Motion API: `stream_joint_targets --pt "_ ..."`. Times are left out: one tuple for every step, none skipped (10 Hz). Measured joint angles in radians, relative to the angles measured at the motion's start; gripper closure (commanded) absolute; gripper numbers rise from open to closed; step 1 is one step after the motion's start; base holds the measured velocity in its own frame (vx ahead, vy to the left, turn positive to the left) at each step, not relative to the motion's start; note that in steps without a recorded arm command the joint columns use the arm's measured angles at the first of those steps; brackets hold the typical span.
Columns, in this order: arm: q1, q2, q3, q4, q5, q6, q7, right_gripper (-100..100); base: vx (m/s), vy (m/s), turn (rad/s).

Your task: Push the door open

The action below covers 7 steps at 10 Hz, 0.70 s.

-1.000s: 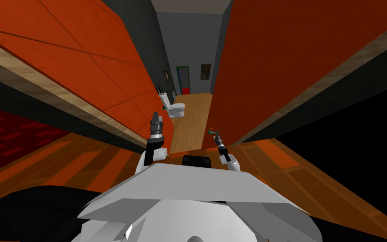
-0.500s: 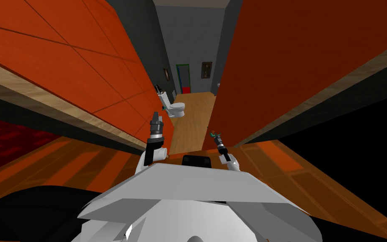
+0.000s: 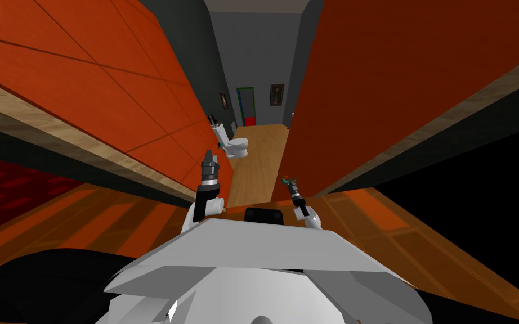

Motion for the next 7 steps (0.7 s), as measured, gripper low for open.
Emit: stream_joint_targets --pt "0.001 0.002 -0.003 0.011 -0.003 0.0 0.004 100 0.162 0.051 -0.026" --pt "0.003 0.004 -0.006 0.01 -0.006 0.004 0.007 100 0.16 0.08 -0.018" --pt "-0.001 0.002 -0.012 0.014 -0.011 0.004 0.009 100 0.195 0.065 -0.03" --pt "0.008 0.003 -0.016 -0.001 -0.015 0.011 0.009 100 0.194 0.066 -0.043" --pt "-0.005 0.007 -0.026 0.013 -0.023 0.01 0.019 100 0.21 0.081 -0.04" --pt "-0.004 0.011 -0.035 0.008 -0.03 0.015 0.028 100 0.21 0.096 -0.06" --pt "-0.015 0.012 -0.048 0.029 -0.04 0.006 0.04 100 0.192 0.091 -0.065"
